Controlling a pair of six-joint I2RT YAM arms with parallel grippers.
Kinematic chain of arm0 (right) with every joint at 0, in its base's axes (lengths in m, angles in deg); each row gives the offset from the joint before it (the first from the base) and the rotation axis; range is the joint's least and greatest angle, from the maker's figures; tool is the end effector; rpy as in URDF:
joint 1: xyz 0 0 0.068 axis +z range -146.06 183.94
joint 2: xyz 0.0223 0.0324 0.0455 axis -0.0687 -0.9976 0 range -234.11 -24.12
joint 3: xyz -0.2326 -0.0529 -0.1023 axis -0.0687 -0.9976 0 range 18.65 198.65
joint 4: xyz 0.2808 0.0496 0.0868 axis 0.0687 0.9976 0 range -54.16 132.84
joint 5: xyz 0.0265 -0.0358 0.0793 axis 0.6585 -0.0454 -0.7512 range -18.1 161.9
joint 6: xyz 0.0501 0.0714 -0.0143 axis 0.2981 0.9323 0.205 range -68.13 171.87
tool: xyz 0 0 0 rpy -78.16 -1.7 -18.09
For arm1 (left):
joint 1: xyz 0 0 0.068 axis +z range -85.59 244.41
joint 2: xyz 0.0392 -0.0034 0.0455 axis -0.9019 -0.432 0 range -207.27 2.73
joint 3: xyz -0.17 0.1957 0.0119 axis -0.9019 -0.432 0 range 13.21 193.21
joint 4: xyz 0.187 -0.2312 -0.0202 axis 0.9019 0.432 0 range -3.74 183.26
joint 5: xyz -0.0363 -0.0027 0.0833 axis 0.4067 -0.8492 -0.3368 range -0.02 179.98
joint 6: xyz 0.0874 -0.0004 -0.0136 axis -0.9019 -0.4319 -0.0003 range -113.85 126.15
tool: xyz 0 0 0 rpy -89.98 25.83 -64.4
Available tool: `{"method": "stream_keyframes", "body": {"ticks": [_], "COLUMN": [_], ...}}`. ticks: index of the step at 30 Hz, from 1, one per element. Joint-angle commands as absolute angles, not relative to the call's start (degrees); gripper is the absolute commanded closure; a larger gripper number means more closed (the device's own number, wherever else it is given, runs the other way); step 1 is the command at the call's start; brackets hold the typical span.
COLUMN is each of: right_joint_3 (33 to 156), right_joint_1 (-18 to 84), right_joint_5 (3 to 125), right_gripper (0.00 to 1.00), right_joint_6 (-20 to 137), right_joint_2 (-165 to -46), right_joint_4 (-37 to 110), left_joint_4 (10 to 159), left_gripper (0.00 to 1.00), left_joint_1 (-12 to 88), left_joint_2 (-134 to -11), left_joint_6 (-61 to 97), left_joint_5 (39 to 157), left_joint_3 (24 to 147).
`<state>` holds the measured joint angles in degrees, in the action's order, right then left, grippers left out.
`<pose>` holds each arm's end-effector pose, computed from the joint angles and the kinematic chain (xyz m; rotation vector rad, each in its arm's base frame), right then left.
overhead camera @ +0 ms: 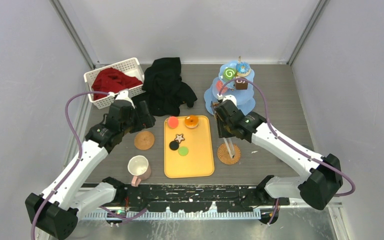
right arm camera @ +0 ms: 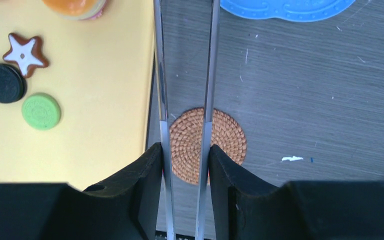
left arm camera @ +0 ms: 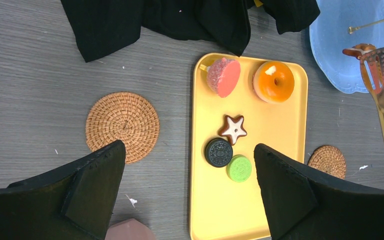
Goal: Serve the afternoon tea
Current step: Pick up the desert from the tray, then place the desert on the desert table.
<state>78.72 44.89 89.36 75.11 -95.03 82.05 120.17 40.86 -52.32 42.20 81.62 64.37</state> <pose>0.2490 0.1848 0.2306 -0.2724 2.4854 0.0675 0.2647 -0.1029 0.2662 -0.3255 2.2296 -0.4054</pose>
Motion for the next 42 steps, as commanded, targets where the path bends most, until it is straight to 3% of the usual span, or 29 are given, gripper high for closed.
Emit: {"method": "stream_keyframes", "body": {"ticks": [1,34,39,42], "right_joint_3": [77.9,72.3,70.9,70.7], "right_joint_1": [43.5,39.2,38.9,38.9], "right_joint_5": [91.2,93.6,90.5,88.7], "right_gripper": [0.92,0.92,0.85,0.75], "right_joint_6": [73.7,76.6,77.0,77.2], "right_joint_2": [-96.4,-109.4,-109.1,-108.3], "right_joint_4": [72.8,53.7,54.8,55.8], "left_joint_4": [118.4,120.2,120.1,120.0], "left_gripper": [0.01,0.01,0.01,0.01], "left_joint_1": [41.1,41.1,41.0,41.1], "left_joint_2": [-51.5,-51.6,-51.8,-52.2], "left_joint_6": [42.2,41.1,41.4,41.5], "left_joint_5": [81.3,80.4,80.3,80.2], "left_joint_3": [65.1,66.4,66.3,66.1]}}
